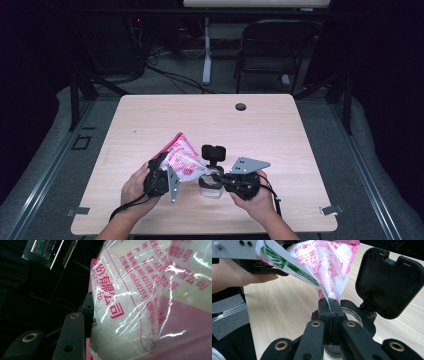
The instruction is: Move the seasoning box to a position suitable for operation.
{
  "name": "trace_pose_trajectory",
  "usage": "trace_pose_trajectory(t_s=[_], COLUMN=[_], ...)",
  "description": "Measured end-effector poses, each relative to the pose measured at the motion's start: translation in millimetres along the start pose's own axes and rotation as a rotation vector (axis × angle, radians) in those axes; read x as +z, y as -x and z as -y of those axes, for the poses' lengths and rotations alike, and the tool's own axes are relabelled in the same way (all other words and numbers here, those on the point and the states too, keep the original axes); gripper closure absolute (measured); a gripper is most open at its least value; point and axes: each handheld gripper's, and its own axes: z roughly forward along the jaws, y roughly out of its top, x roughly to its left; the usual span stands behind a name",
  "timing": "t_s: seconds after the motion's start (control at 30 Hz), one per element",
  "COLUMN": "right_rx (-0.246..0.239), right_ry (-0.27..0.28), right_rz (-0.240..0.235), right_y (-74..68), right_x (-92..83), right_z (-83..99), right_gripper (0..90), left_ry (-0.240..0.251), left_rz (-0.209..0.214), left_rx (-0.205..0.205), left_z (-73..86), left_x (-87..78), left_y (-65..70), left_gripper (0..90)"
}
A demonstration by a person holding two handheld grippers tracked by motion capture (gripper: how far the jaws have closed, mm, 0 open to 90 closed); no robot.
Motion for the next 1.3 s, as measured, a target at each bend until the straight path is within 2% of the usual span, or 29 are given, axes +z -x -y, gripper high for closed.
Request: trace_pose_trajectory(t_s=[0.67, 0.73, 0.87, 1.3], right_rx=[0.006, 0.009, 0.008, 0.012], right_ry=[-0.008, -0.007, -0.009, -0.012], right_rz=[0.008, 0.006, 0.004, 0.007], right_y=[0.5, 1.0, 1.2, 2.4], right_x=[1.4, 2.2, 2.5, 1.0], right_z=[2.4, 2.7, 3.0, 4.4], right_gripper=[90.0, 90.0, 90.0, 90.0], left_ry=[0.008, -0.004, 0.005, 0.007], left_rz=[-0.029, -0.034, -0.041, -0.086], left_rx=[0.039, 0.060, 0.062, 0.127], left_z=[-1.8, -2.3, -2.6, -6.5], left_x=[0.0, -0.7, -0.4, -3.3], left_y=[1.3, 0.6, 1.1, 1.1], left_gripper=[62.4, 62.4, 62.4, 62.5])
